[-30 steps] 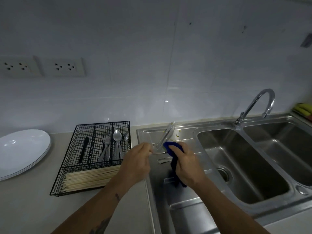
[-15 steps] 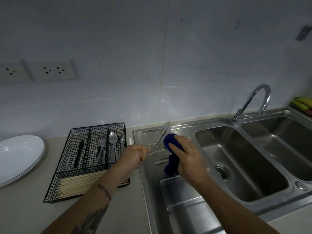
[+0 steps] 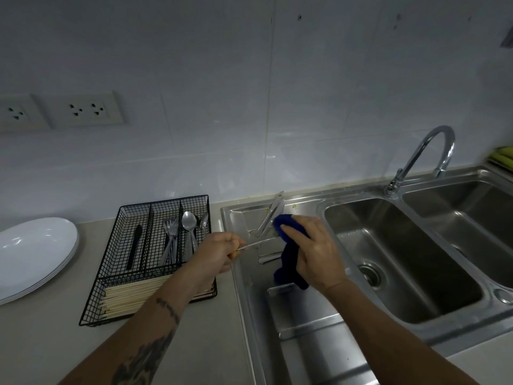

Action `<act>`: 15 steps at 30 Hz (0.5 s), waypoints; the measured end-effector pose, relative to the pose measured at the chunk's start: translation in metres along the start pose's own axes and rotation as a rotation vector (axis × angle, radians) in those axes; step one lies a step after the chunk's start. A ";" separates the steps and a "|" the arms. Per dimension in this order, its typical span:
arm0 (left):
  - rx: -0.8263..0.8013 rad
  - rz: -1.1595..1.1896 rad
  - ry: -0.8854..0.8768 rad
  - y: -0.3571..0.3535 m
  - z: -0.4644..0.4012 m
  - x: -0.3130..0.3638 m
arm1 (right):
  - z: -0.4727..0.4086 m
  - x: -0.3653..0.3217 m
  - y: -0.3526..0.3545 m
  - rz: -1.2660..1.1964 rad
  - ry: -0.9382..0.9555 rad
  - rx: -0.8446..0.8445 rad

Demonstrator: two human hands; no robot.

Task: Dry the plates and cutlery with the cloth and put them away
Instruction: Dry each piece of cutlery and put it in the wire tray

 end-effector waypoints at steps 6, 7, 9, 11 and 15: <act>-0.067 -0.086 0.050 0.001 0.005 0.002 | -0.010 0.002 0.007 0.027 0.002 0.030; -0.101 -0.157 0.064 -0.002 0.006 0.006 | -0.012 -0.001 0.005 0.024 0.027 0.021; -0.136 -0.279 0.082 -0.013 0.005 0.016 | -0.012 -0.005 0.002 0.002 0.061 -0.003; -0.128 -0.343 0.073 -0.029 0.001 0.025 | -0.008 -0.014 -0.003 -0.034 0.107 -0.034; -0.058 -0.649 -0.165 -0.049 0.000 0.028 | -0.006 -0.023 -0.002 -0.060 0.092 0.011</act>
Point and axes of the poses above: each hand's wrist, its own z-axis away from the middle knuckle, its own y-axis out of the back of the hand, x = y × z, the point moved 4 cm from there along -z, towards the middle knuckle, and after that the axes turned 2 degrees about x, right-handed, at the moved point
